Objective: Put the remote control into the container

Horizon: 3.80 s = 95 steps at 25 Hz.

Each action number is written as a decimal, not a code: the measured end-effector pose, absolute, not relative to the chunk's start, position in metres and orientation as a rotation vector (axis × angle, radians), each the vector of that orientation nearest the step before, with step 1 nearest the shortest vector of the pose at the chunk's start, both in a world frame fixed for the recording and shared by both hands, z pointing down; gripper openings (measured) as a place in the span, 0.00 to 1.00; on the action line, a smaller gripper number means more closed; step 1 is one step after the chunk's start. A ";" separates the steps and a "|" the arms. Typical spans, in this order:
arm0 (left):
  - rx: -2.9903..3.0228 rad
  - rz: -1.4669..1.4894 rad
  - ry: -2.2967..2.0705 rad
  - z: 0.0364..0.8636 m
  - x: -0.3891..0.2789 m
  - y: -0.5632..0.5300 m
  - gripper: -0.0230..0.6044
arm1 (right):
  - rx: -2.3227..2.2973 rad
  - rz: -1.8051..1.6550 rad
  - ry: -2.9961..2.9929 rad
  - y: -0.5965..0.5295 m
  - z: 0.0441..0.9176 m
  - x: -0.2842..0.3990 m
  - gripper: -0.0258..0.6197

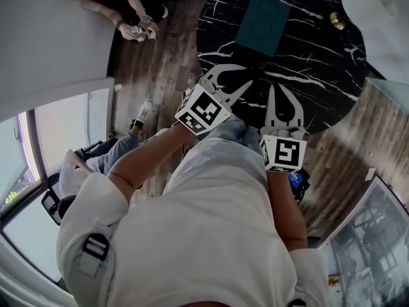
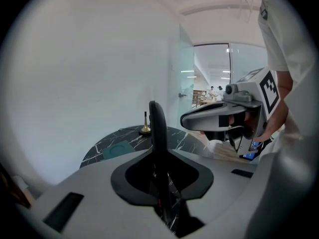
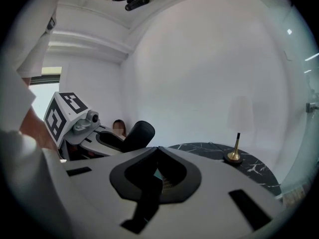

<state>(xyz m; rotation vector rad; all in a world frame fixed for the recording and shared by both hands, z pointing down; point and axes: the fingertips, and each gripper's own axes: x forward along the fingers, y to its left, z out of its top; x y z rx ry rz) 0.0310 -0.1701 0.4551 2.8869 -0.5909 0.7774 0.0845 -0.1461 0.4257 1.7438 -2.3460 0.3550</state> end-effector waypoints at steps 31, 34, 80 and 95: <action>2.697 1.435 -0.417 0.662 0.035 -0.190 0.16 | 1.629 0.553 -2.231 -0.136 0.534 0.075 0.06; 2.665 1.488 -0.399 0.670 0.034 -0.190 0.16 | 1.629 0.561 -2.223 -0.137 0.540 0.075 0.06; 2.727 1.372 -0.574 0.592 0.017 -0.156 0.22 | 1.663 0.530 -2.248 -0.104 0.514 0.080 0.06; 2.807 0.421 -0.768 0.367 0.012 -0.115 0.07 | 1.626 0.362 -2.506 -0.080 0.361 0.057 0.06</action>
